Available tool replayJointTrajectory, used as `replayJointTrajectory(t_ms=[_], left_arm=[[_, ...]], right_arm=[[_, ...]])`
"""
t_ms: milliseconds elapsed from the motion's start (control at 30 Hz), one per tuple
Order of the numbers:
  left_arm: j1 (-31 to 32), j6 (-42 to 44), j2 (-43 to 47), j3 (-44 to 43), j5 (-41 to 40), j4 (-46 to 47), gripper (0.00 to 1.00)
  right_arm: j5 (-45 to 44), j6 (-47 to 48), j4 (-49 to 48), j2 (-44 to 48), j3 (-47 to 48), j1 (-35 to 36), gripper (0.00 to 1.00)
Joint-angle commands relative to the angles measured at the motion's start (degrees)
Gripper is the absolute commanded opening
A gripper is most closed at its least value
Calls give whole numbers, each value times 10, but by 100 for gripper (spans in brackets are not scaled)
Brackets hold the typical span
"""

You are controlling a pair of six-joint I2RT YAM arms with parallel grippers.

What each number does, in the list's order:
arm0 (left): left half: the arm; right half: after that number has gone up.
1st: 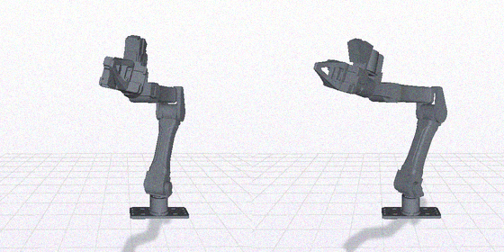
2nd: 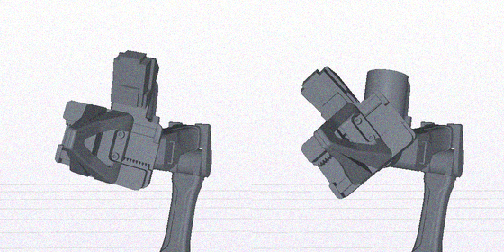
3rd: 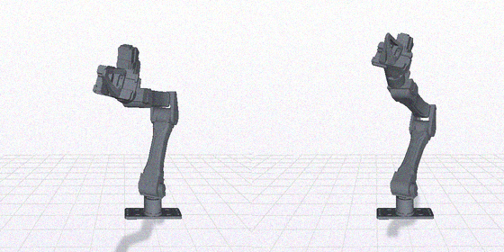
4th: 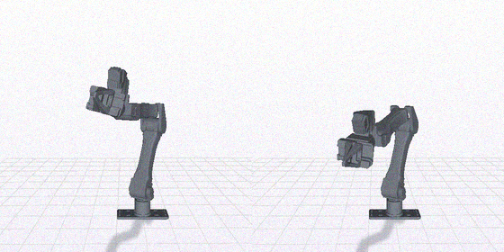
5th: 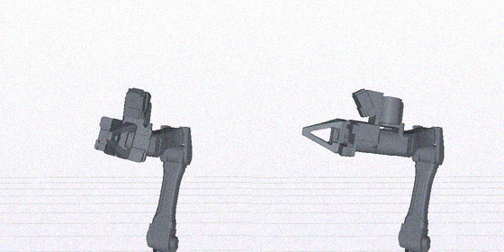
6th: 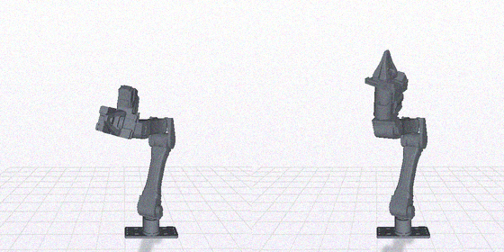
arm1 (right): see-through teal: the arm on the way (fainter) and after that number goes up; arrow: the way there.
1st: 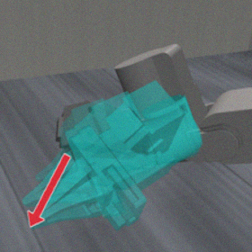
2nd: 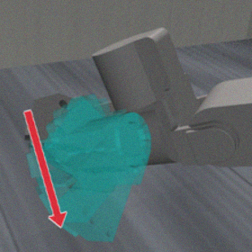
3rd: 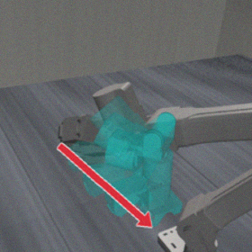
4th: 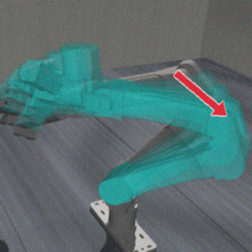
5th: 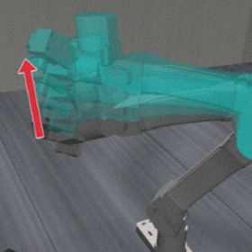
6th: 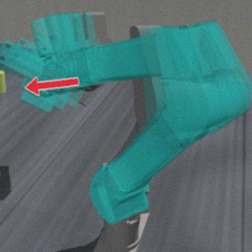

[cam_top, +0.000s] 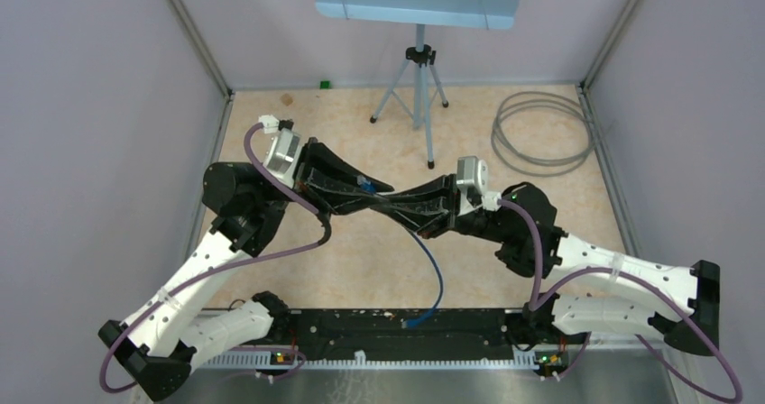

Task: Insert the plug into the switch port
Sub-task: Pick up the connector from the center of the board.

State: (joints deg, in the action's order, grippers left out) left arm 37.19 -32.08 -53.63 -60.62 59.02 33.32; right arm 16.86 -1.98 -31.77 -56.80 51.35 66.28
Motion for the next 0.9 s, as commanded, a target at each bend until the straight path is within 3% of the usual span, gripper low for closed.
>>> replayJointTrajectory(t_ms=[0, 67, 133, 167, 233, 633, 867], left_arm=[[0, -12, 4, -5, 18, 36, 1], [0, -8, 8, -6, 13, 29, 21], [-1, 3, 16, -9, 5, 15, 58], [-1, 11, 21, -12, 2, 4, 69], [-1, 24, 30, -19, -5, -12, 82], [0, 103, 59, -66, -32, -130, 88], [0, 144, 55, -86, -93, -208, 91]], right_arm=[[6, -8, -30, -5, 25, 7, 0], [-4, 2, -18, 0, 28, 7, 0], [-12, 16, -16, 12, 23, 7, 0], [-16, 31, -14, 19, 21, 7, 0], [-22, 52, -2, 32, 21, 7, 0], [-18, 214, 147, 81, 72, 7, 0], [-53, 232, 239, 60, 119, 7, 0]])
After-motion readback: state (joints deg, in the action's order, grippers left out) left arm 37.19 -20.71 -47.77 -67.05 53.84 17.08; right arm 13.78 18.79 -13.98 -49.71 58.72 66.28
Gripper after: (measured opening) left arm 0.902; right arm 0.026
